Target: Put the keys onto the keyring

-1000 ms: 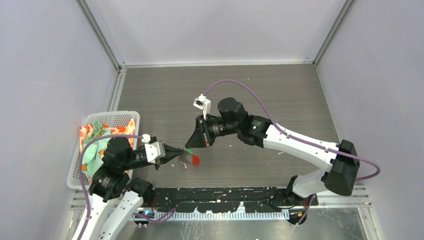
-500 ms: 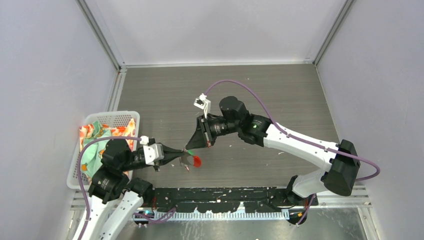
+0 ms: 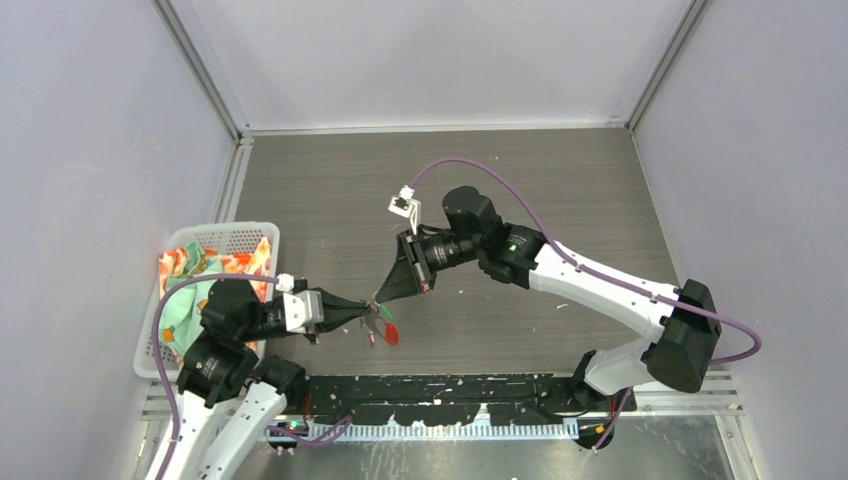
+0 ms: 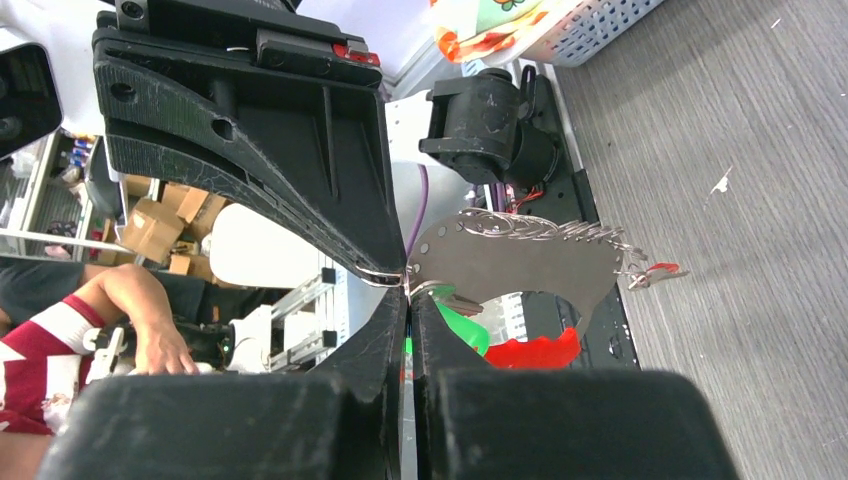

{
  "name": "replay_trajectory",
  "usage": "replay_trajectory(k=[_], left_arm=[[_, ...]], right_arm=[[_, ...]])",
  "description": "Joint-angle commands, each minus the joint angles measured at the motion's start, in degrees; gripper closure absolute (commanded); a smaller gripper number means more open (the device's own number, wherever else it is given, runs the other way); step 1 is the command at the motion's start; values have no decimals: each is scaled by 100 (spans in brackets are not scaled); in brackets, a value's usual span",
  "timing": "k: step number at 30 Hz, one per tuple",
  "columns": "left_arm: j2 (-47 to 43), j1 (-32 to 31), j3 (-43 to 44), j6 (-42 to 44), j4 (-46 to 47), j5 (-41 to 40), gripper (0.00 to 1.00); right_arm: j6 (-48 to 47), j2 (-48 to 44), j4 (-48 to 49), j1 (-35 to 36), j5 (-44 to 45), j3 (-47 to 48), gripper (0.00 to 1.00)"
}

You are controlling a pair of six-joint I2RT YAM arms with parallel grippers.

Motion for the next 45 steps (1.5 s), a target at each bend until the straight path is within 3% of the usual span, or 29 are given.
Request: replay_trajectory(k=[1,12,20,33,45], left_arm=[[34,-22,315,-123,517,535,100],[72,-22,388,473,99,797,100],[74,-22,405,692,-58,907,100],[48,-22,452,681,-10,863,100],[53,-22,428,555,142,793,100]], right_arm=[[-223,-70,-164,-117,-125,253,93],[-732,-67,-896,-140,-595,740,97],[-613,119,-924,-137,-808,858,99],[181,123,34,-106,-833,236,96],[589,21,449,-74,-835,-162,85]])
